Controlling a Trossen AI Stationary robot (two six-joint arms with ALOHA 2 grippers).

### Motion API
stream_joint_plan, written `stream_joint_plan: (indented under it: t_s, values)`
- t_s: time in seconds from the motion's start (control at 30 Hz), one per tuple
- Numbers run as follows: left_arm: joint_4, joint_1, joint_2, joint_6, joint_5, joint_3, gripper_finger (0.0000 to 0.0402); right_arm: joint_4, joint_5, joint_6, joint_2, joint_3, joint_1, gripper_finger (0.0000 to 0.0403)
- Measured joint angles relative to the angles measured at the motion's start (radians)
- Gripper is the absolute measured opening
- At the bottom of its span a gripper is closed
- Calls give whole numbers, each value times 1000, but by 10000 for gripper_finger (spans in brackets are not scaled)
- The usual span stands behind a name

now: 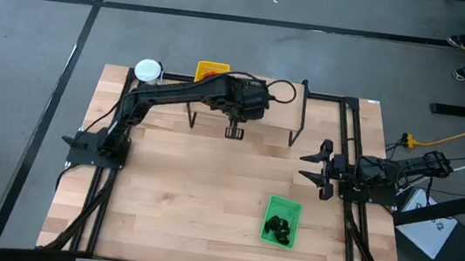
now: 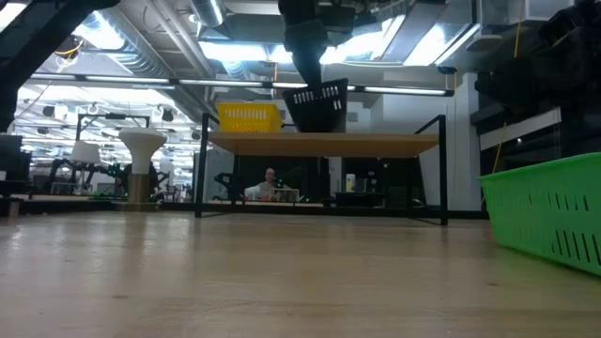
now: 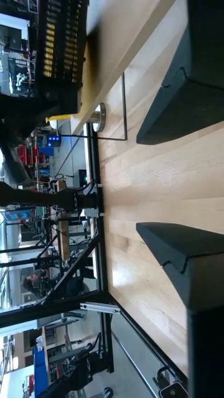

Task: Pick & Place Office Desk Supplies
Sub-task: Put the black bin with crayon boxes on the shelf

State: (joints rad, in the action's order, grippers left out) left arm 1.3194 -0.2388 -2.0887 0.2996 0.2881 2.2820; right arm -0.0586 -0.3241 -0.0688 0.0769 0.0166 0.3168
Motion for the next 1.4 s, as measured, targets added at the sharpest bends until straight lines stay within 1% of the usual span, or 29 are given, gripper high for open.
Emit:
stream_joint_plan:
  t_s: [0.37,0.77,1.23,1.4]
  values:
    - [-3,-26,-67,2,-9,3,4,0,0,0,0,0,0,219]
    - [5,-81,-70,4,-11,1,4,0,0,0,0,0,0,219]
    - [16,-50,-69,19,-8,3,4,0,0,0,0,0,0,219]
    - [44,-42,-69,26,6,42,4,0,0,0,0,0,0,219]
